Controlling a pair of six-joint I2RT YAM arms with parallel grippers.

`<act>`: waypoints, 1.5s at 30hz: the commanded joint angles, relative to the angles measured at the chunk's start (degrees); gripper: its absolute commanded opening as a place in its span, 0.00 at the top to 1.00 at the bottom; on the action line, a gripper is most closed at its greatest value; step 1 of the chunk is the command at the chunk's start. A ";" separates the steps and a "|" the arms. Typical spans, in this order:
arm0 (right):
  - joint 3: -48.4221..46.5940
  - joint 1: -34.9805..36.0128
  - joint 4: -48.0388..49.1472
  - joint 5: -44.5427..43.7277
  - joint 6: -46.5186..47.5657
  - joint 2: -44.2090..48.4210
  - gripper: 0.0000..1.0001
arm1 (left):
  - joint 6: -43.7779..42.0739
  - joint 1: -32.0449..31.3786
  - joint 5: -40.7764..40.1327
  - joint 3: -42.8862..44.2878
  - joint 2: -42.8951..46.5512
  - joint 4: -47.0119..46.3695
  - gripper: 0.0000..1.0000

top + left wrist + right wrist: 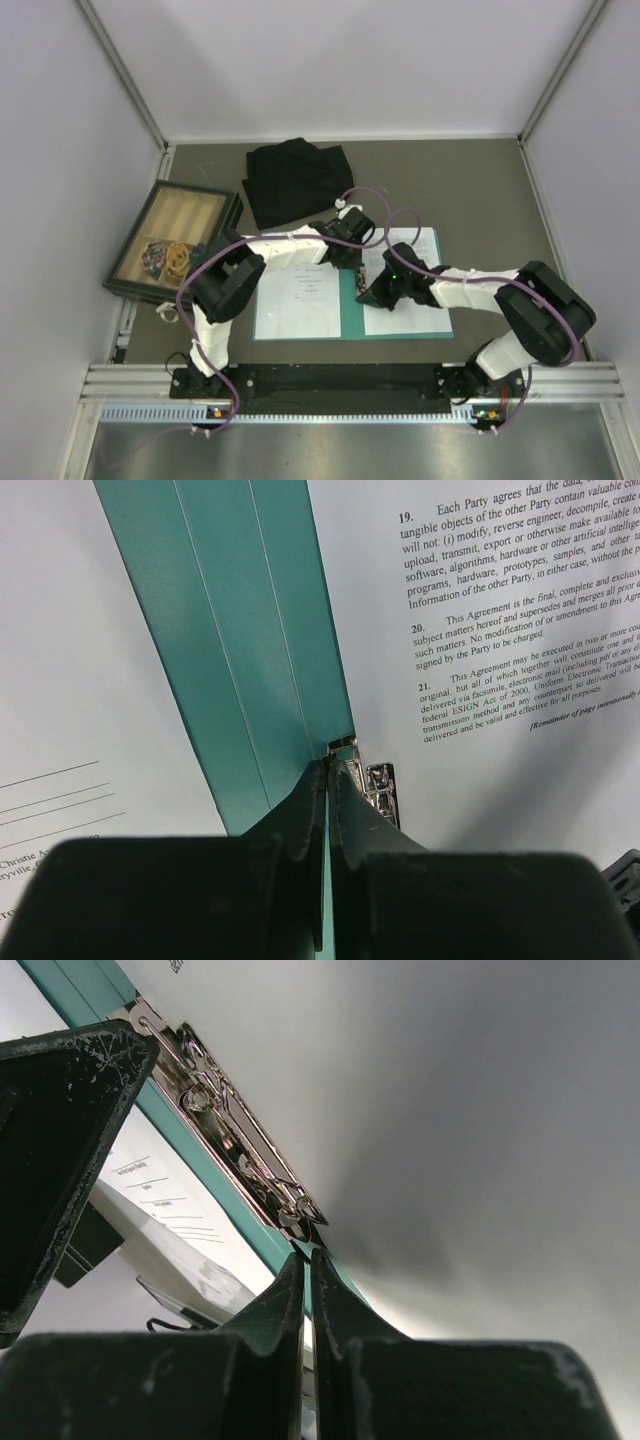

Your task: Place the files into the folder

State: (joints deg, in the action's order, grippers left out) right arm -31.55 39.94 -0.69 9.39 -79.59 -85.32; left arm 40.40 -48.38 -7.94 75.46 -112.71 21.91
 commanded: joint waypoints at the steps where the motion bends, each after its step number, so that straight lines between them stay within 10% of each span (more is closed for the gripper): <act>1: 1.84 -0.92 -9.95 -7.10 2.95 -3.89 1.00 | -1.21 0.57 -2.78 -3.65 -3.40 5.86 1.00; 18: -6.32 -0.92 -12.41 -7.01 15.07 -2.40 1.00 | -1.64 0.57 -2.78 -2.78 -1.90 6.39 1.00; 33: -11.34 -1.01 -10.47 -1.65 23.25 -0.73 0.69 | -5.15 2.32 0.03 2.85 0.82 7.44 1.00; 40: -13.18 -1.01 -15.04 -1.74 28.96 7.43 0.57 | -8.32 4.43 2.49 6.88 7.92 9.90 0.75; 45: -16.78 1.10 -21.28 -3.93 38.18 12.36 0.31 | -8.50 5.84 6.79 7.43 12.59 11.31 0.62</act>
State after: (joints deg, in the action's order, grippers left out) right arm -43.13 39.68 -16.99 8.47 -50.26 -77.80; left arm 33.67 -43.46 -4.97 80.38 -107.59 31.92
